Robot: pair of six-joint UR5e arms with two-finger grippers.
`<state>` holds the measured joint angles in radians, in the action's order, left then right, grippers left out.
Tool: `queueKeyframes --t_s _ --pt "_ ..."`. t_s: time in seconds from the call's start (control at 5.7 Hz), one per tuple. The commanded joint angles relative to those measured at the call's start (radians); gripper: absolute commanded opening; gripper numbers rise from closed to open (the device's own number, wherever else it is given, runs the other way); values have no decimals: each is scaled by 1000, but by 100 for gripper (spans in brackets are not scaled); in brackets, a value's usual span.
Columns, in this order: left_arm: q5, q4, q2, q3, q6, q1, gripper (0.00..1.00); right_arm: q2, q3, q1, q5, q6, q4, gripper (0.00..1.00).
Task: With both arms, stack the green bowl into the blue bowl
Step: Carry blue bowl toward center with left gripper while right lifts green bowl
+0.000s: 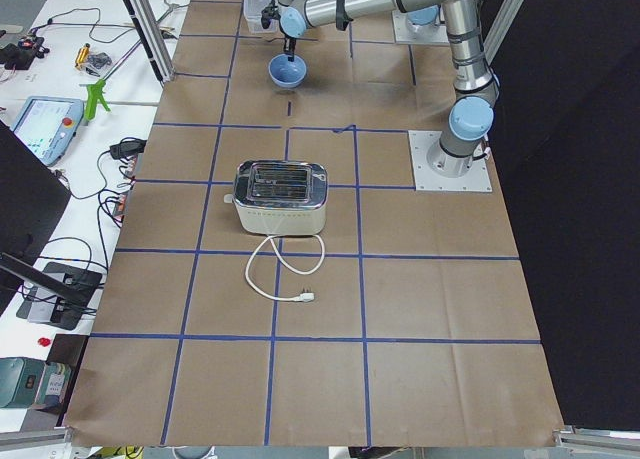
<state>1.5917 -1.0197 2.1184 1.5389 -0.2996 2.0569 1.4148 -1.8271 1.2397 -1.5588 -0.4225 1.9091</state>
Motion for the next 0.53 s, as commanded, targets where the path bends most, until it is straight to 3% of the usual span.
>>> queueKeyframes --t_s 0.0,0.18,0.35 --pt "37 15 3 13 10 16 93 7 252 26 0 -1 -292 4" --pt "57 32 -35 9 14 5 95 30 314 27 0 -1 -373 4" --pt "56 -5 -87 -6 22 -23 98 42 316 29 6 4 -378 4"
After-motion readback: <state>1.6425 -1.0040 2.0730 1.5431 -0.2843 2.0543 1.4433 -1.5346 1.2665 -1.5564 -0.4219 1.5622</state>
